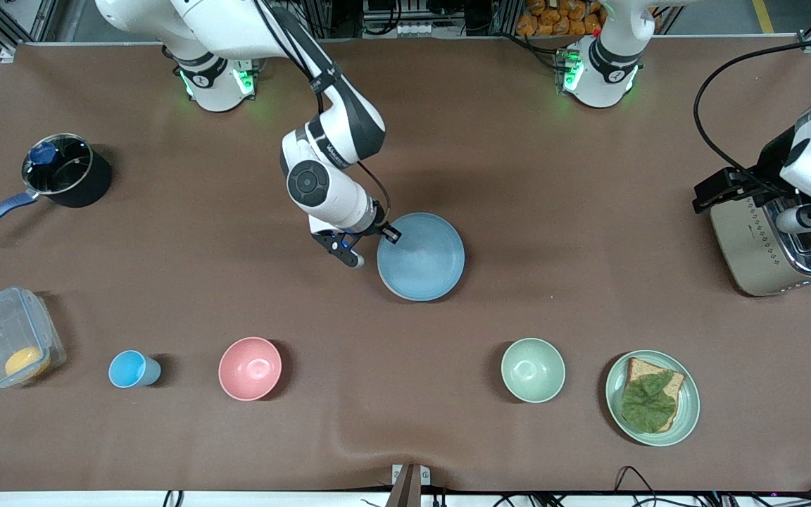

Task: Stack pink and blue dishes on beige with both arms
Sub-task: 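Release the blue plate and lift the right gripper away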

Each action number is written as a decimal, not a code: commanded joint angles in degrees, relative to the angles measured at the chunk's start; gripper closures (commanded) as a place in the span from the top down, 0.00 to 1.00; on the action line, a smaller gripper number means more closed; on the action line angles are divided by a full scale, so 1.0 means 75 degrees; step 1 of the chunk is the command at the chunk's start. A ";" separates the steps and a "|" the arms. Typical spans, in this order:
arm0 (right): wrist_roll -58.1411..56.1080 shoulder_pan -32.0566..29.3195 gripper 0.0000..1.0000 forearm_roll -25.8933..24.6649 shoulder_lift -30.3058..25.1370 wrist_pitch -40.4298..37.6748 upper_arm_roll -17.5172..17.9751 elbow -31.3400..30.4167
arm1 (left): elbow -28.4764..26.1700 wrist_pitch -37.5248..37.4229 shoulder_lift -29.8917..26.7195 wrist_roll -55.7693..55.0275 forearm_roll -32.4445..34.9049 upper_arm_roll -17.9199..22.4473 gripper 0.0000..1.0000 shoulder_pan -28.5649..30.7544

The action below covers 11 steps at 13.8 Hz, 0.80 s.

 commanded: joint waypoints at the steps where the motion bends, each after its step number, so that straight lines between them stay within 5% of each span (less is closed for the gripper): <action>1: 0.0394 0.0058 1.00 0.0027 -0.0186 -0.0014 -0.0085 0.0007 | -0.0032 -0.0042 -0.0070 0.0156 -0.0056 0.0032 1.00 0.0113; 3: 0.0219 -0.0128 1.00 -0.0042 -0.0490 -0.0515 -0.0295 0.0065 | -0.0032 -0.0042 -0.0082 0.0167 -0.0056 0.0032 1.00 0.0114; 7: -0.2599 -0.0597 1.00 -0.0827 -0.1263 -0.2519 -0.1278 0.0066 | 0.0027 -0.0053 -0.0094 0.0179 -0.0068 0.0032 1.00 0.0114; 11: -0.4840 -0.0691 1.00 -0.2185 -0.1510 -0.3646 -0.2590 -0.0062 | 0.0074 -0.0065 -0.0106 0.0179 -0.0150 0.0044 1.00 0.0114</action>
